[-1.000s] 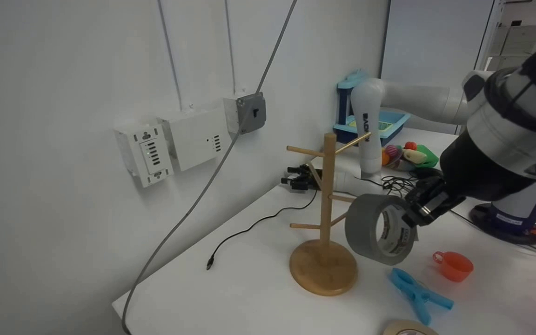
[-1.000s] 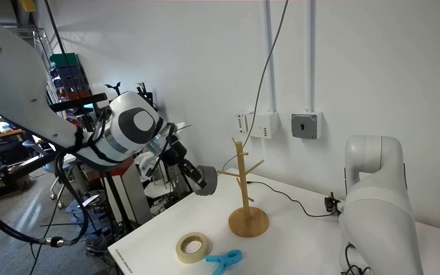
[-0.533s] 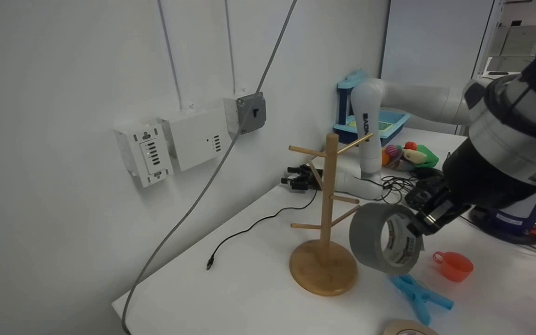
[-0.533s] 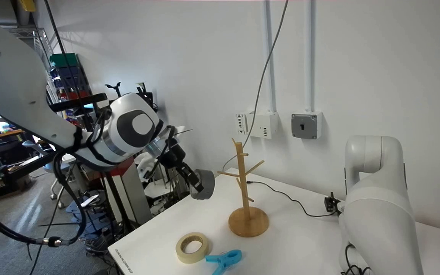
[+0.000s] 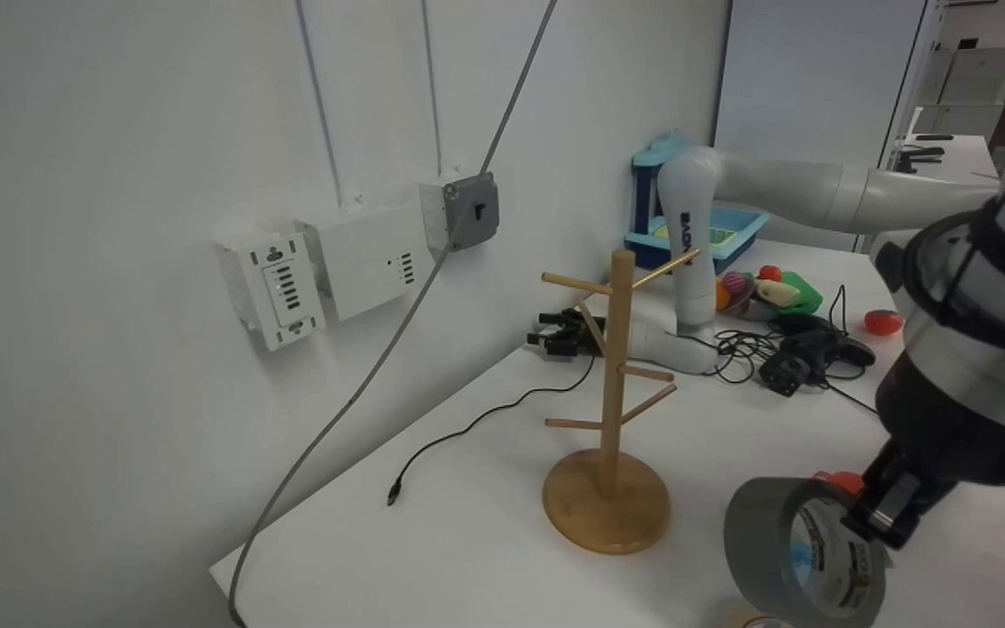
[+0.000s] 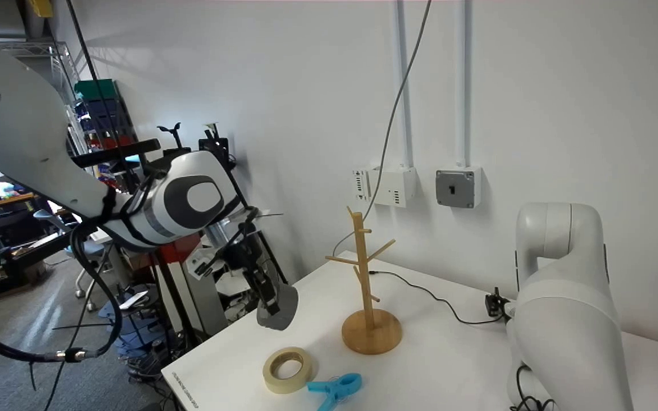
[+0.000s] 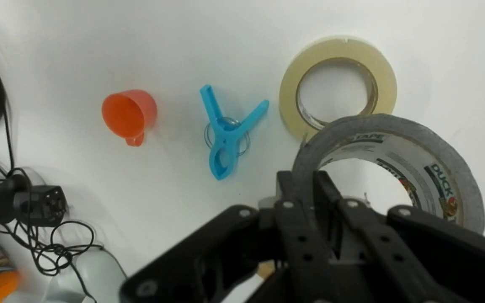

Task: Remove the grey masking tape from the wooden holder and put it on top of the white tape

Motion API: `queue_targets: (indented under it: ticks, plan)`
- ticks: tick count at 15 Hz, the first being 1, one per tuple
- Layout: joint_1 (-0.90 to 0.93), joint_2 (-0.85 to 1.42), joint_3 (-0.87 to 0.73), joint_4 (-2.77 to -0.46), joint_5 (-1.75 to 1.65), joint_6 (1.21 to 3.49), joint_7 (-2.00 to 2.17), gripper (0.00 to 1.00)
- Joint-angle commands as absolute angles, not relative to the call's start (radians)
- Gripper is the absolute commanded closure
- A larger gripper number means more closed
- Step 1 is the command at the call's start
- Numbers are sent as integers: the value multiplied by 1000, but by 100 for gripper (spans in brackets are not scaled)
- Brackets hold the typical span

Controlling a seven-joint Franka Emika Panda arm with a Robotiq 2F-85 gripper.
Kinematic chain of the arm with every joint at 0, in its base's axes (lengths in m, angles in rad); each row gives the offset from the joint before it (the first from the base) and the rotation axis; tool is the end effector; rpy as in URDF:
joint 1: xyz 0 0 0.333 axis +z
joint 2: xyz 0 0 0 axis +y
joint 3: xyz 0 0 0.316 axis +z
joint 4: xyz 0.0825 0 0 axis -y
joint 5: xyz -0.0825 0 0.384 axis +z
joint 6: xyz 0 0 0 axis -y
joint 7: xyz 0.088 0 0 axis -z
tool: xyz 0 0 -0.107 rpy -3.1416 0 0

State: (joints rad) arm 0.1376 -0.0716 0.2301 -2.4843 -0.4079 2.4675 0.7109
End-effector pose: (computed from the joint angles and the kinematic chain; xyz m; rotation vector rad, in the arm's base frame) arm 0.4390 0.1694 0.3196 2.9157 -0.0427 0.2718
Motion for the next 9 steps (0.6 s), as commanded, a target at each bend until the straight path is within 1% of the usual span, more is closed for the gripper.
queue_targets:
  ticks: [1, 9]
  plan:
    - [147, -10, 210, -2425, -290, 2408, 563, 96]
    - [128, 192, 144, -2230, -53, 2296, 290, 96]
